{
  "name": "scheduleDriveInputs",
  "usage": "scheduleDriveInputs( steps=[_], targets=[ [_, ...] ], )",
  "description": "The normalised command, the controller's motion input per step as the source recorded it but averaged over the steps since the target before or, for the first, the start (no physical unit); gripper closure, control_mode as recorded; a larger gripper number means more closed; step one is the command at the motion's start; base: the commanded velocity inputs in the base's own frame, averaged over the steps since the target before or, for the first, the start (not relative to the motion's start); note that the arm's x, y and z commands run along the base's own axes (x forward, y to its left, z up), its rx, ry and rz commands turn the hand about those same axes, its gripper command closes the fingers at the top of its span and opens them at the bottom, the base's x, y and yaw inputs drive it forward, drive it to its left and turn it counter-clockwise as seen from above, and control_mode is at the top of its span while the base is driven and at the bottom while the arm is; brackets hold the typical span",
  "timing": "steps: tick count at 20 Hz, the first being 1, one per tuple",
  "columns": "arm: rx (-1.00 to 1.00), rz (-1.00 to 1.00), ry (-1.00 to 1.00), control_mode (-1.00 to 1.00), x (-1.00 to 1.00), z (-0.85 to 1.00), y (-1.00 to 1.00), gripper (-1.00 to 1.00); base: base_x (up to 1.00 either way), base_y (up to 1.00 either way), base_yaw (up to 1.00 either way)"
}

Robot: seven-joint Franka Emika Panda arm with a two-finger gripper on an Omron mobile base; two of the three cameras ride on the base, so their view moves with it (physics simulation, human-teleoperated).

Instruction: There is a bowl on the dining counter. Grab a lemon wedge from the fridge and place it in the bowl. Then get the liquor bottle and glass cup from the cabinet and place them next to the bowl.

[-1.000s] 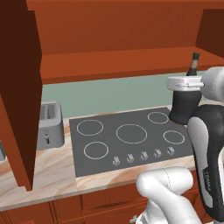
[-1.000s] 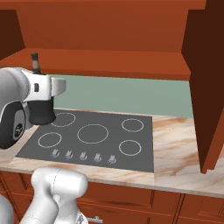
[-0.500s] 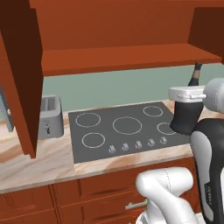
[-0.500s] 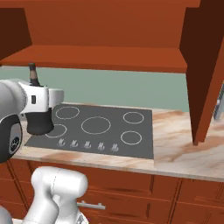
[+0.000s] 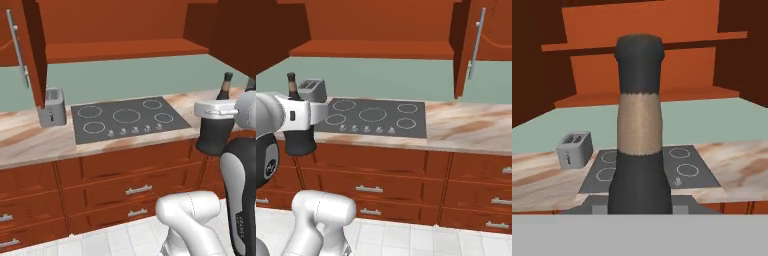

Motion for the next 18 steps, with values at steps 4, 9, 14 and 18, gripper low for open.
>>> scheduleDriveInputs(
  steps=[4,9,14,18],
  targets=[
    [0.0,0.0,0.0,1.0,0.0,0.0,0.0,1.0,-0.38,-0.37,-0.44],
    [0.0,0.0,0.0,1.0,0.0,0.0,0.0,1.0,-0.02,-0.5,-0.65],
    [0.0,0.0,0.0,1.0,0.0,0.0,0.0,1.0,0.0,-0.49,-0.65],
    [0.0,0.0,0.0,1.0,0.0,0.0,0.0,1.0,0.0,-0.49,-0.62]
  ],
)
